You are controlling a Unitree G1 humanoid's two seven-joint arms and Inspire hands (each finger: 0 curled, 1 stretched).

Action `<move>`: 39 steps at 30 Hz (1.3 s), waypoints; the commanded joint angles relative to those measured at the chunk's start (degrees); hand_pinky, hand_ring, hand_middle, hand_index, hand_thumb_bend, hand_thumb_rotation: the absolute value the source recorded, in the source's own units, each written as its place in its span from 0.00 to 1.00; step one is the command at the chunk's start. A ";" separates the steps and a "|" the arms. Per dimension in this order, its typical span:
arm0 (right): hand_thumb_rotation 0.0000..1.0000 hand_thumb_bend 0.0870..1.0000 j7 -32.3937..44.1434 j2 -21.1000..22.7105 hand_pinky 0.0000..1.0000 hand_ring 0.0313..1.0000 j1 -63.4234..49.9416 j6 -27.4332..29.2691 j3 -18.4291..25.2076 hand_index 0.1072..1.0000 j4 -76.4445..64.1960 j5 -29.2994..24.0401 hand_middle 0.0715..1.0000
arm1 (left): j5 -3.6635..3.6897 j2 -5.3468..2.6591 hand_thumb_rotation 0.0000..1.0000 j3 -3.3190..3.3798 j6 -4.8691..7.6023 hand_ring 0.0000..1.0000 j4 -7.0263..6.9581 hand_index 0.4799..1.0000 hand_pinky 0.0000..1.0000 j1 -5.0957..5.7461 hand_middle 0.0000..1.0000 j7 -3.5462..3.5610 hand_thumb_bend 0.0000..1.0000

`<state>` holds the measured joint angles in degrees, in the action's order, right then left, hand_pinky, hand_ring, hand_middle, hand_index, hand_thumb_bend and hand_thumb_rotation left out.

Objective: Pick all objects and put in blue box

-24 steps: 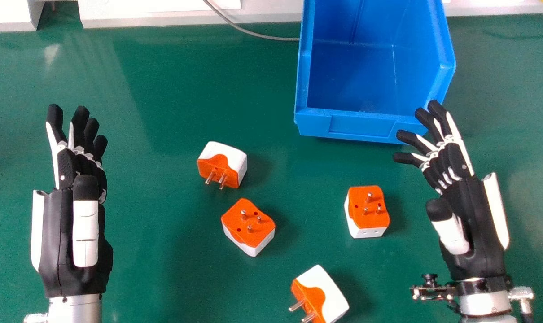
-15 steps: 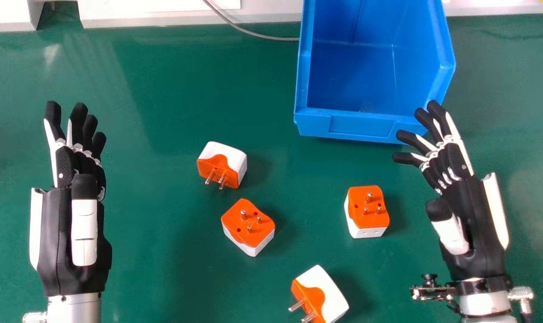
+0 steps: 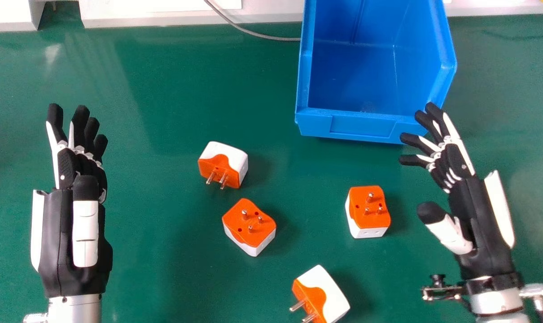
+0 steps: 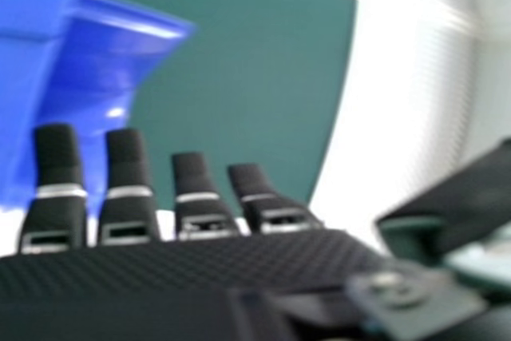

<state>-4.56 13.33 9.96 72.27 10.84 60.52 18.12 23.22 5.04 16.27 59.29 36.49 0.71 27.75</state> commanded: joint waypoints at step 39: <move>0.65 1.00 -21.16 8.36 0.82 0.92 14.11 -26.60 -26.39 0.99 8.92 17.19 0.96 | -0.06 -0.13 0.89 -0.02 0.57 1.00 -2.04 1.00 1.00 -0.12 1.00 -1.25 0.77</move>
<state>-27.34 22.45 23.17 46.10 -14.67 68.89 35.93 22.93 4.94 16.12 59.11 34.68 0.79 26.29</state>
